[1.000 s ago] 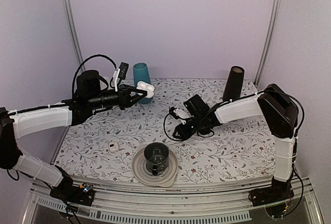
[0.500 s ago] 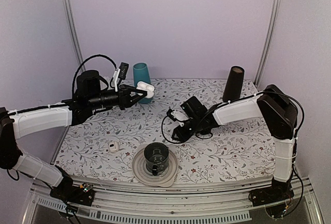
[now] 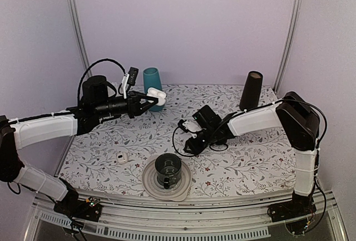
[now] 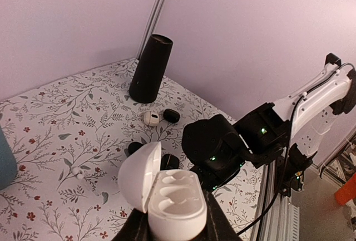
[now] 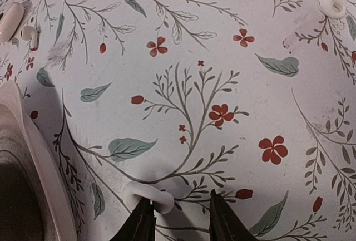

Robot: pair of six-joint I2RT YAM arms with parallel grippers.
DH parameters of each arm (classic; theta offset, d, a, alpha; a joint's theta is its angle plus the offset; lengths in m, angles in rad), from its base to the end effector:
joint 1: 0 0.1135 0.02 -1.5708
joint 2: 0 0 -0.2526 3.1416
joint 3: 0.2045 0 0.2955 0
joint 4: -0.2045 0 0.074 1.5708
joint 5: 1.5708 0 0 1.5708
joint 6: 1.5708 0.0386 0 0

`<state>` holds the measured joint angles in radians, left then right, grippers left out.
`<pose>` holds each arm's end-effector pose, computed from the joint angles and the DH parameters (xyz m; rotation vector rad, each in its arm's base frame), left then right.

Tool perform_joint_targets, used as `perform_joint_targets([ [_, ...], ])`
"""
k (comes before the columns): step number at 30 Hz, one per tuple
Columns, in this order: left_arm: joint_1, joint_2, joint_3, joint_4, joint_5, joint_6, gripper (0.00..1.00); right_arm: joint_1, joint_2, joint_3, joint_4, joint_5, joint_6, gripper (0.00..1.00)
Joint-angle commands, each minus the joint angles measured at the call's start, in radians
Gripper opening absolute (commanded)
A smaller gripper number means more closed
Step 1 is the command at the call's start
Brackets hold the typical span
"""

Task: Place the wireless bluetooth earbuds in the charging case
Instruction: Adjust the right earbud at the center of the board, then move the right earbud to the center of the board.

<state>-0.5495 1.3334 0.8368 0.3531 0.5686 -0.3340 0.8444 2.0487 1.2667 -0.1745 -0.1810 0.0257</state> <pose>0.2868 -0.2000 0.2587 0.6365 1.7139 -1.1243 0.2926 0.3397 0.0850 -1.1045 2.3577 0.5621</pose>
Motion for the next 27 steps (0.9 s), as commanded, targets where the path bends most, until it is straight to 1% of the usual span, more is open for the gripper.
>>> perform_joint_targets([
  [1,0.011,-0.027,-0.004,0.007,0.011,0.0,0.0,0.029,0.006,-0.001,-0.024,0.007,0.01,0.34],
  [11,0.011,-0.031,-0.007,0.006,0.01,0.0,0.0,0.053,-0.035,-0.044,0.005,0.03,0.045,0.36],
  [15,0.012,-0.031,-0.006,0.006,0.01,0.0,0.0,0.049,-0.03,-0.043,0.016,0.098,0.059,0.36],
  [21,0.011,-0.031,0.0,-0.003,0.009,0.001,0.0,-0.011,-0.042,-0.05,0.007,0.18,0.187,0.33],
  [27,0.011,-0.02,0.01,-0.008,0.013,0.001,0.0,-0.033,-0.114,-0.134,0.008,0.267,0.304,0.32],
])
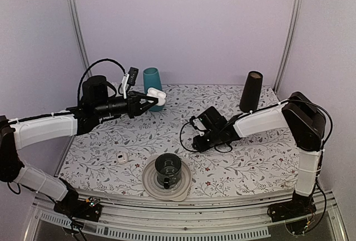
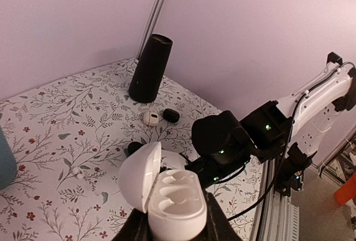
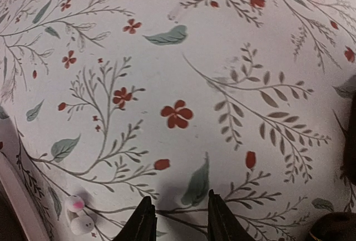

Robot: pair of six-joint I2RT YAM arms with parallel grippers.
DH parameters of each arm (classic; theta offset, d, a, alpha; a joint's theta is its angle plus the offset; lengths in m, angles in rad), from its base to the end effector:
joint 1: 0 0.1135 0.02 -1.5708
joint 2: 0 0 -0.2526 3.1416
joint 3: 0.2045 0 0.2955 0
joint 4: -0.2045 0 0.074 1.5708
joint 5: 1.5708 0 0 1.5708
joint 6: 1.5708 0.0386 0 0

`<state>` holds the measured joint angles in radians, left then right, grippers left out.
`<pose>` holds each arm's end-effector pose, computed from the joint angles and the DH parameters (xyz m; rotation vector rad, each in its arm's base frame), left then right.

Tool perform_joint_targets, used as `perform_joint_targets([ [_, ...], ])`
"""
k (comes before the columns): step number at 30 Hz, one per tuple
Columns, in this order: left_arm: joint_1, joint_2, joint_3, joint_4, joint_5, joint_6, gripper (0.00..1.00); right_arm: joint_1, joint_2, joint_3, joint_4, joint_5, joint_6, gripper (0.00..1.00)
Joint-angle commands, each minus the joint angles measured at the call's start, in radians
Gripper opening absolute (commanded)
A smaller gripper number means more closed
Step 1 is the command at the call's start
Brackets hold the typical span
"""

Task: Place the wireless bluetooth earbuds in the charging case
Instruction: Move the right earbud to the center of the board.

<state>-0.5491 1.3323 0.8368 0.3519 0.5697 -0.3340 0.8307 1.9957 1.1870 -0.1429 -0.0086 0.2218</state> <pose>0.2867 -0.1998 0.2589 0.6370 1.7139 -1.1250 0.2915 0.3197 0.0841 -0.7762 2.4584 0.4238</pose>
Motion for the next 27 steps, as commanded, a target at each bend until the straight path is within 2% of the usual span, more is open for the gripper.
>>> perform_joint_targets([
  [1,0.011,-0.016,0.013,-0.008,0.013,0.001,0.0,-0.018,-0.077,-0.067,-0.018,0.09,0.127,0.32],
  [7,0.011,-0.015,0.015,-0.008,0.015,0.001,0.0,-0.014,-0.174,-0.152,0.113,-0.057,0.13,0.32],
  [12,0.011,-0.018,0.019,-0.016,0.014,0.005,0.0,0.025,-0.152,-0.08,0.06,-0.102,0.059,0.3],
  [17,0.011,-0.024,0.014,-0.015,0.008,0.009,0.0,0.048,-0.116,-0.056,0.042,-0.184,0.118,0.24],
  [24,0.011,-0.023,0.012,-0.013,0.009,0.012,0.0,0.083,-0.065,0.004,-0.031,-0.147,0.18,0.24],
  [27,0.011,-0.025,0.01,-0.013,0.007,0.012,0.0,0.093,-0.036,0.014,-0.078,-0.087,0.213,0.24],
])
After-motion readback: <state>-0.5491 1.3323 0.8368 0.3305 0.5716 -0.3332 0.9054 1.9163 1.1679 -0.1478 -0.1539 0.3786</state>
